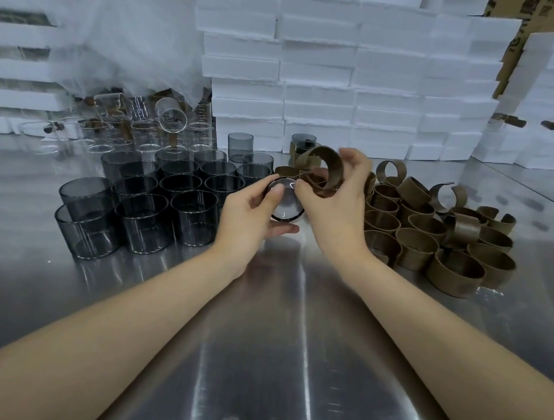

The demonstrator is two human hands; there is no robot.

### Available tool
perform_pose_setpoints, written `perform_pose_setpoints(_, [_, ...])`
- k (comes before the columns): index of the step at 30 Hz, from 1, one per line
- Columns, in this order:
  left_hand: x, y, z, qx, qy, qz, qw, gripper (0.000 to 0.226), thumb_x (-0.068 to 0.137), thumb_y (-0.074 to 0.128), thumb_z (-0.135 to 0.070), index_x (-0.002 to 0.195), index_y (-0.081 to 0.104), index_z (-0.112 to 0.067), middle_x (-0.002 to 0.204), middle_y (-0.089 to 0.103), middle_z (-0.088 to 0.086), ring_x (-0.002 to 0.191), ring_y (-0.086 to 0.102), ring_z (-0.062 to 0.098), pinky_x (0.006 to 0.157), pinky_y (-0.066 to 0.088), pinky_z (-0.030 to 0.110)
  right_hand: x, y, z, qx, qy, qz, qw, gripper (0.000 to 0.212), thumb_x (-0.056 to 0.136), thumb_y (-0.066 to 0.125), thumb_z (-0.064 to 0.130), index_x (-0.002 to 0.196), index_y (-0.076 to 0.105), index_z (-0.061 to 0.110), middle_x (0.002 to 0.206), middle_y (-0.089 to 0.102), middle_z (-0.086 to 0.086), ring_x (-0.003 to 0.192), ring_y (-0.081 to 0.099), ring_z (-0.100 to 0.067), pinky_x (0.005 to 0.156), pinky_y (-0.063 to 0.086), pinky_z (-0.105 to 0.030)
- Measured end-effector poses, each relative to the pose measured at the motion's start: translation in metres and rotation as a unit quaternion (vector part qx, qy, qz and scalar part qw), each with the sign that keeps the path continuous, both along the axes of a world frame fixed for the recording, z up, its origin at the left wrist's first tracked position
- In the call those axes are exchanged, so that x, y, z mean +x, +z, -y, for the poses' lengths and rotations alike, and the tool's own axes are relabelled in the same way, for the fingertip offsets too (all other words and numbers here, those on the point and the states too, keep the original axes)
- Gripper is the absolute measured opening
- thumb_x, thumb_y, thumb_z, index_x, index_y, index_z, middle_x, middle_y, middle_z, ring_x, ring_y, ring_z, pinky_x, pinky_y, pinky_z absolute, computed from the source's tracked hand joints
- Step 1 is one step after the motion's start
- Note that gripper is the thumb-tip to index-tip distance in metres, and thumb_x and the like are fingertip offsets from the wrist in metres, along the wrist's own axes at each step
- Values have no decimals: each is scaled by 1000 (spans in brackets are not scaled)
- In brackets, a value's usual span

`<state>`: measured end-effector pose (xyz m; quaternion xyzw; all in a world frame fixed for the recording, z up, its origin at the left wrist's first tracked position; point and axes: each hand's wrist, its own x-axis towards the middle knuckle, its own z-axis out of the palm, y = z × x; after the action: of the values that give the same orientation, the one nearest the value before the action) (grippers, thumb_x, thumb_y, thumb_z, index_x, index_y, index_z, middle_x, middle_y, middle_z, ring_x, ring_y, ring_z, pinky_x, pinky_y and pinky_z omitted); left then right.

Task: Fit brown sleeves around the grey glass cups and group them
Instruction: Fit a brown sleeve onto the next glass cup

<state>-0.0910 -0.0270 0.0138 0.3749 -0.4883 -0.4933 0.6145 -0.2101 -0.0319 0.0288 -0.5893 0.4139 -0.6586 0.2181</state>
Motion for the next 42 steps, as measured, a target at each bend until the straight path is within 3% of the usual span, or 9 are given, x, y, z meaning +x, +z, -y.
perform_pose_setpoints(6, [-1,5,0,16,2,-18,1000,35,106,37,-33,101,69,-19,84,77,-7,73,74,23,58,57,26,5,-7,-3,-13,69,-109,992,59,73,61,-7,126,48,15,112,57,7,110,57,-10,96,45,-21])
perform_pose_setpoints(9, [-2,3,-1,-21,-7,26,999,24,102,49,-29,109,69,-20,98,76,1,85,74,20,63,57,25,6,-9,-4,-31,79,-127,988,59,73,61,-7,127,48,13,113,55,8,108,53,2,95,41,-12])
perform_pose_setpoints(13, [-2,-2,1,-64,5,61,996,26,98,55,-10,121,66,-13,106,73,3,92,72,14,66,57,24,4,-9,-6,-21,104,-136,985,59,75,56,-6,130,44,13,114,51,12,109,49,9,99,40,-14])
perform_pose_setpoints(17, [-1,-2,2,-76,0,41,996,26,98,54,-8,122,63,-7,107,71,10,92,72,17,68,58,24,4,-5,-9,-9,168,-107,980,55,82,46,6,136,40,14,128,50,-1,120,50,-12,107,41,-32])
perform_pose_setpoints(21, [-2,-3,3,-94,-7,24,995,23,98,54,-5,118,64,-9,103,70,6,92,72,14,69,58,24,2,-4,-6,6,118,-93,989,43,94,41,9,136,47,15,129,55,-1,123,51,-13,107,41,-34])
perform_pose_setpoints(24, [-3,-4,2,-98,-5,29,995,24,98,50,0,117,63,-9,96,71,0,89,72,9,68,58,23,5,-3,-4,19,62,-58,996,31,95,46,1,122,56,11,114,65,-1,109,59,-8,99,47,-29])
perform_pose_setpoints(27, [-3,-3,3,-88,9,34,995,30,97,48,4,120,63,-8,106,69,9,90,71,12,72,60,30,2,-1,-2,40,44,7,998,23,88,54,-2,103,60,14,96,67,6,87,62,9,84,49,-13])
perform_pose_setpoints(30, [-4,-3,3,-78,11,43,996,36,95,48,6,126,61,-7,113,67,11,96,70,16,78,61,37,-2,0,1,45,26,12,999,20,85,57,0,94,64,17,87,69,8,78,63,9,75,47,-9])
perform_pose_setpoints(42, [-3,-2,4,-77,27,75,994,49,89,42,8,108,66,-30,106,71,1,99,71,22,79,60,38,-6,1,4,49,28,-33,998,30,86,53,-2,104,75,7,93,75,-3,90,69,-12,86,56,-30])
